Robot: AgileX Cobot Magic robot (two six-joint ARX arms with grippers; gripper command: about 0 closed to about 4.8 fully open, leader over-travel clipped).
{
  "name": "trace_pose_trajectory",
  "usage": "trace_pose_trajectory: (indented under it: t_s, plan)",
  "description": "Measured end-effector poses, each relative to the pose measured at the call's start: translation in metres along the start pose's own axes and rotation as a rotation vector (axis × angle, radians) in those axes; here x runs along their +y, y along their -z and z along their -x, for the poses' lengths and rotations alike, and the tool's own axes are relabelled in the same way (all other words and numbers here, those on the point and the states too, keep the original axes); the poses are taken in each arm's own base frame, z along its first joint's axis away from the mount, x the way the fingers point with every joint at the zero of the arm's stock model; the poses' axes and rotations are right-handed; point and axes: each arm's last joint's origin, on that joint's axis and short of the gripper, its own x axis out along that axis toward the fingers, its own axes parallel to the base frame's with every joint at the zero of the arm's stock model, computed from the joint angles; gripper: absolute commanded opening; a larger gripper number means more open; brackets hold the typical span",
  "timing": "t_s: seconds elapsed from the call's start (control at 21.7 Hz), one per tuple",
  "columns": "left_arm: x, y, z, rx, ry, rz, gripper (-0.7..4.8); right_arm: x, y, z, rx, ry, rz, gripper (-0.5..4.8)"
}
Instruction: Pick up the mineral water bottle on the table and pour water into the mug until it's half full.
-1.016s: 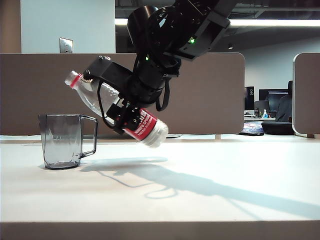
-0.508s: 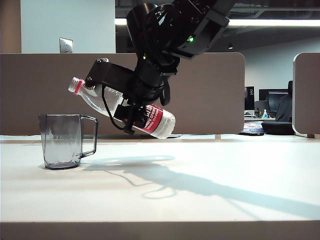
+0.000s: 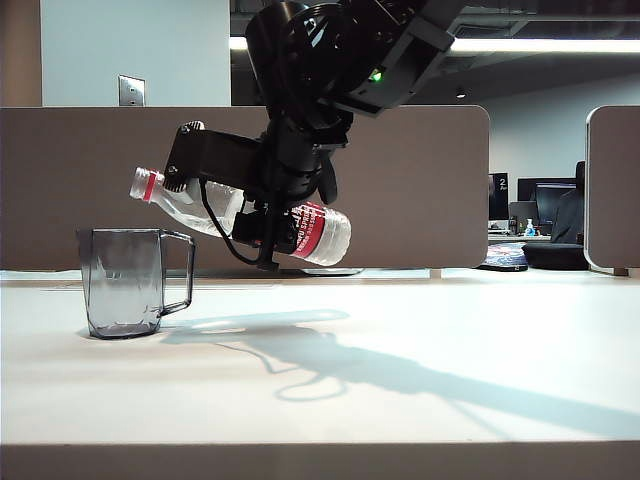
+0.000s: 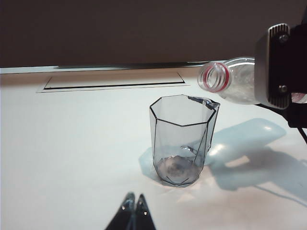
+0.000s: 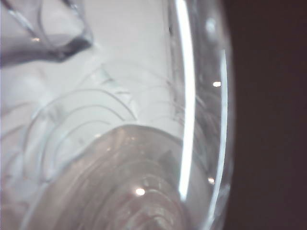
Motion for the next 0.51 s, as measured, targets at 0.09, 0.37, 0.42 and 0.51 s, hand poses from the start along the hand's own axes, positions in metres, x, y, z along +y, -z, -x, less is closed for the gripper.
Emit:
trace_pose_trajectory:
  t_s: [0.09,0.37,0.42,0.51]
  plan:
    - [0.0,0.0,0.0,0.0,0.0,0.0,-0.05,-0.0005,-0.0006,0.0002,0.007,0.01,0.012,2.68]
    - [0.0,0.0,0.0,0.0,0.0,0.0,-0.05,-0.0026,-0.0011,0.0002,0.005,0.032,0.043,2.68]
    - [0.0,0.0,0.0,0.0,0.0,0.0,-0.05,-0.0024,-0.0011,0.0001,0.005,0.031,0.047,2.68]
    - [0.0,0.0,0.0,0.0,0.0,0.0,-0.05,-0.0022,-0.0011,-0.0002,0.005,0.032,0.052,2.68]
